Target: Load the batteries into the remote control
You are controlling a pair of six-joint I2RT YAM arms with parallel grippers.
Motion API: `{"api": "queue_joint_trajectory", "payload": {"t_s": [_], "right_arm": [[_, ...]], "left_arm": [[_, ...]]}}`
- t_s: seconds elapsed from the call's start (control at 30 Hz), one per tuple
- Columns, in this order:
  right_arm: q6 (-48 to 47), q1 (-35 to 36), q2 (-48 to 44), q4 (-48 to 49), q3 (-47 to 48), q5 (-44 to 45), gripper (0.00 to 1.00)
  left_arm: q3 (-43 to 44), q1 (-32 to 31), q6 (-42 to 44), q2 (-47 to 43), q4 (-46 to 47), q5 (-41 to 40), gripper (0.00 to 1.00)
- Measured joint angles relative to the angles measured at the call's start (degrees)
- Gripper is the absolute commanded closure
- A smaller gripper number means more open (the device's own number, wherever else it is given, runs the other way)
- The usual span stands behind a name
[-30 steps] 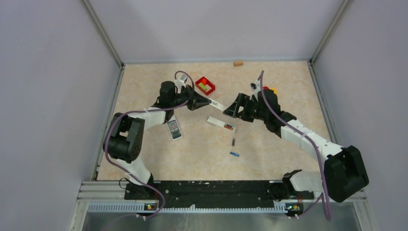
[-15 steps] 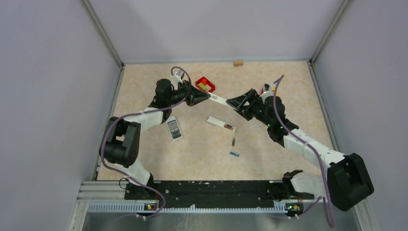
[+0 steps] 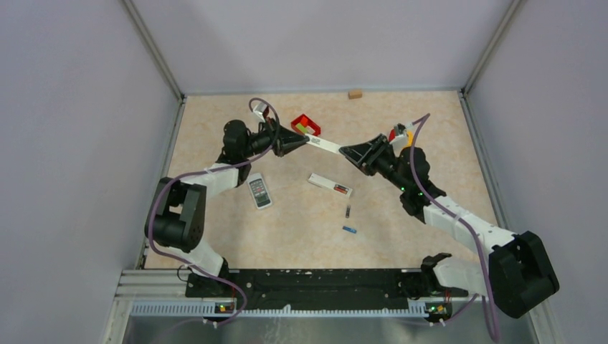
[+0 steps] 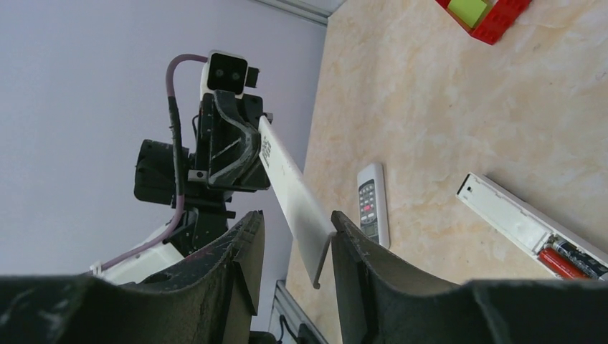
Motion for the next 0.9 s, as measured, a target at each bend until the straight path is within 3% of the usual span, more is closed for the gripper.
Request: {"api": "queue_joint_trajectory", "payload": {"t_s": [0.17, 0.4, 0.6, 0.77, 0.9], "right_arm": [[-0.11, 0.0, -0.42, 1.38, -0.35, -0.59, 0.63], [-1.64, 0.0, -0.42, 1.38, -0.35, -0.81, 0.82], [-1.73, 0.0, -0.42, 1.55, -0.33, -2.73, 0.66], [-1.44, 0.0, -0.42, 1.6, -0.33, -5.4, 0.76], [-1.05, 0.0, -0.42, 1.44, -0.33, -5.46, 0.76]], "left_arm": [[-0.52, 0.24, -1.22, -0.81, 1.99, 1.73, 1.0], [-0.94, 0.94, -2.54, -0.9, 3.52, 3.1, 1.0], [-1.18, 1.03, -2.54, -0.9, 3.67, 3.21, 1.0], [-1.2, 1.03, -2.34, -0.9, 3.74, 3.17, 1.0], [-1.2, 1.03, -1.14, -0.9, 3.32, 3.21, 1.0]]}}
